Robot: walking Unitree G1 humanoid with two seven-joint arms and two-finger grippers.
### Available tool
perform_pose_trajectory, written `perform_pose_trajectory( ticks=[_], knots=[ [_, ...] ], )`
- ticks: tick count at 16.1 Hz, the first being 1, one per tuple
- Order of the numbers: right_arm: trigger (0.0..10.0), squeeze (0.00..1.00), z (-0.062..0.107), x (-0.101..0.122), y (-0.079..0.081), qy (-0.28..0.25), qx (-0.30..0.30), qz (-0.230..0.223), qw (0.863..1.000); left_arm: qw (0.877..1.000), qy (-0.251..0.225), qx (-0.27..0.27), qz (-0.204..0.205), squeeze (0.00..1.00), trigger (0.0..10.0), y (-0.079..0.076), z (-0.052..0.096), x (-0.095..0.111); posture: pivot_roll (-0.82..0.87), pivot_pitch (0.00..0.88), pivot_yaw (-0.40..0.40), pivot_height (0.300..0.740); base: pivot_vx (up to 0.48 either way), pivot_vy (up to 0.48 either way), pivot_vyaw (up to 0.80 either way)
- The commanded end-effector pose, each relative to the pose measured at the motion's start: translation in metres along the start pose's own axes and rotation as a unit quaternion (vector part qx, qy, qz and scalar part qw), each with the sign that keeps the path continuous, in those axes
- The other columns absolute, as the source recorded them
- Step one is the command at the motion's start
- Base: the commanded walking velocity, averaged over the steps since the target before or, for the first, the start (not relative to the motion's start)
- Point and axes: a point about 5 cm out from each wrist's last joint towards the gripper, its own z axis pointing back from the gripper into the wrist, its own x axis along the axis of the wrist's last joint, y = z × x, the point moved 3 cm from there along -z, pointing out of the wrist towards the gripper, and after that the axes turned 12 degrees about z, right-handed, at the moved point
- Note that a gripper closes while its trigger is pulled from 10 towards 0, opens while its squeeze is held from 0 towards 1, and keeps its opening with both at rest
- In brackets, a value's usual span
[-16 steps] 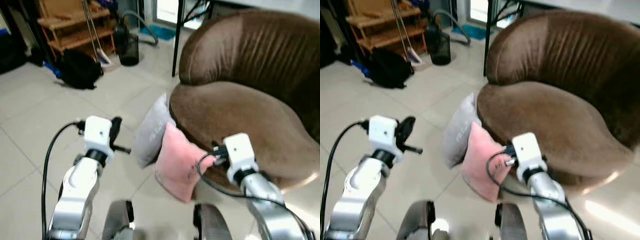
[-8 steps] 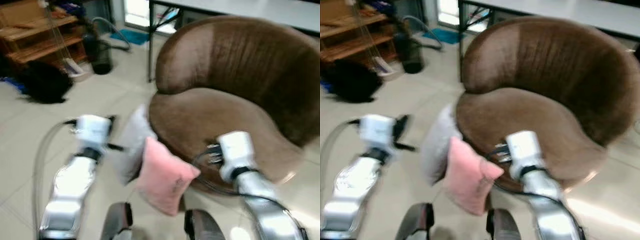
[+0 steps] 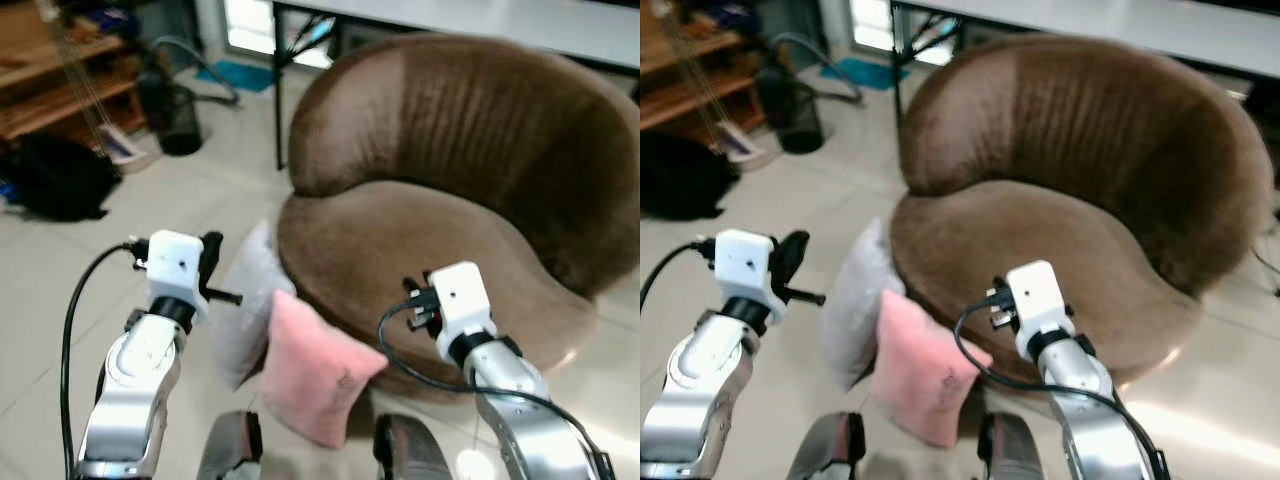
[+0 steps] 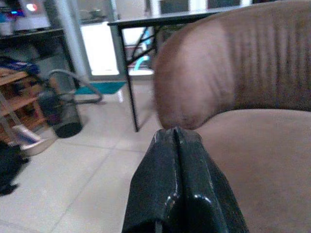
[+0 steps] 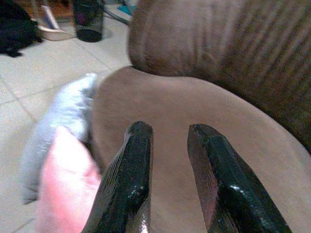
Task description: Move the pillow to the sofa from floor
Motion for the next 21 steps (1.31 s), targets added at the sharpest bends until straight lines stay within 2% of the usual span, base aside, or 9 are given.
perform_pose_trajectory(
  ticks=[1, 6, 10, 13, 14, 15, 17, 19, 21],
  knots=[
    [10.0, 0.0, 0.002, -0.002, -0.004, 0.003, -0.001, 0.001, 1.0, 1.0, -0.004, -0.014, -0.004, 0.0, 10.0, -0.009, -0.002, 0.002, -0.06, 0.0, -0.009, 0.595, 0.255, 0.0, 0.0],
    [10.0, 0.0, -0.002, -0.002, 0.007, -0.003, 0.029, -0.011, 0.999, 1.0, -0.002, -0.013, -0.025, 0.0, 10.0, -0.002, 0.003, 0.002, -0.03, 0.023, -0.001, 0.55, 0.0, 0.0, 0.0],
    [10.0, 0.0, -0.024, -0.015, 0.021, 0.012, 0.05, -0.034, 0.998, 0.998, 0.029, -0.022, -0.06, 0.0, 10.0, 0.01, 0.008, -0.009, -0.03, 0.083, 0.026, 0.51, 0.0, 0.0, 0.0],
    [10.0, 0.0, -0.042, -0.038, 0.037, 0.058, 0.06, -0.075, 0.994, 0.996, 0.049, -0.026, -0.076, 0.0, 10.0, 0.017, 0.018, -0.02, -0.02, 0.129, 0.028, 0.51, 0.0, 0.0, 0.0],
    [10.0, 0.56, -0.052, -0.048, 0.042, 0.078, 0.043, -0.089, 0.992, 0.994, 0.057, -0.039, -0.086, 0.0, 10.0, 0.016, 0.023, -0.023, 0.0, 0.156, 0.03, 0.51, 0.0, 0.0, 0.0],
    [10.0, 1.0, -0.062, -0.055, 0.043, 0.091, 0.007, -0.156, 0.983, 0.993, 0.058, -0.058, -0.085, 0.0, 10.0, 0.014, 0.029, -0.022, 0.04, 0.193, 0.045, 0.51, 0.0, 0.0, 0.0],
    [10.0, 1.0, -0.067, -0.06, 0.038, 0.102, -0.044, -0.24, 0.964, 0.992, 0.049, -0.089, -0.072, 0.0, 10.0, 0.009, 0.036, -0.013, 0.07, 0.205, 0.042, 0.51, 0.0, 0.0, 0.0],
    [10.0, 1.0, -0.075, -0.068, 0.031, 0.11, -0.1, -0.335, 0.93, 0.986, 0.045, -0.152, -0.051, 0.0, 10.0, 0.0, 0.049, 0.003, 0.16, 0.249, 0.079, 0.51, 0.0, 0.0, 0.0],
    [10.0, 1.0, -0.078, -0.074, 0.025, 0.11, -0.131, -0.394, 0.903, 0.975, 0.058, -0.21, -0.048, 0.0, 10.0, -0.011, 0.057, 0.009, 0.2, 0.273, 0.097, 0.51, 0.0, 0.0, 0.0]
  ],
)
